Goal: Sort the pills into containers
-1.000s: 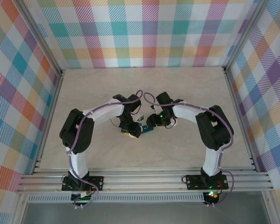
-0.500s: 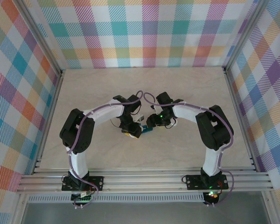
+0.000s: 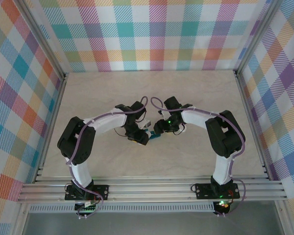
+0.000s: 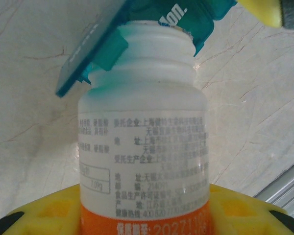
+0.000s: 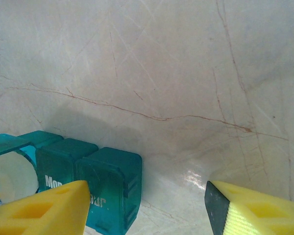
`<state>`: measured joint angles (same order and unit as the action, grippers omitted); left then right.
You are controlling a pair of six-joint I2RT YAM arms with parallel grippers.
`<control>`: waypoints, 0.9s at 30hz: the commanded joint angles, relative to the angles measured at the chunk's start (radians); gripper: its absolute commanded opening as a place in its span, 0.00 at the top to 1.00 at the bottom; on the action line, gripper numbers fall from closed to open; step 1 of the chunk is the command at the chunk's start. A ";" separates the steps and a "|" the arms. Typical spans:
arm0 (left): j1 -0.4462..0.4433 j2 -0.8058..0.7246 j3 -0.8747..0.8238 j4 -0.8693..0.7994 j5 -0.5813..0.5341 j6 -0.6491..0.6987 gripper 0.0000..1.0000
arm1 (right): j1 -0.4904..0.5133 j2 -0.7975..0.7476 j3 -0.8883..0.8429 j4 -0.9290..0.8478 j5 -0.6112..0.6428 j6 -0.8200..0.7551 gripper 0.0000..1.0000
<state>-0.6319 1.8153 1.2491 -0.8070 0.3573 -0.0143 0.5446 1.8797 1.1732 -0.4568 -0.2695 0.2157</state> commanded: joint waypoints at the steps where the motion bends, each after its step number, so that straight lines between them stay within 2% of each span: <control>1: 0.006 -0.055 -0.019 0.056 0.016 -0.019 1.00 | 0.009 0.025 0.014 -0.013 -0.023 -0.013 0.35; 19: -0.025 -0.216 -0.175 0.247 0.007 -0.073 1.00 | 0.009 -0.018 0.021 -0.008 -0.053 0.016 0.33; 27: -0.046 -0.235 -0.181 0.333 -0.010 -0.075 1.00 | 0.004 -0.076 0.016 0.004 -0.047 0.077 0.30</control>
<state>-0.6647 1.6234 1.0817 -0.5350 0.3531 -0.0860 0.5446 1.8591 1.1740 -0.4545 -0.2958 0.2546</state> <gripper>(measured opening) 0.430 0.695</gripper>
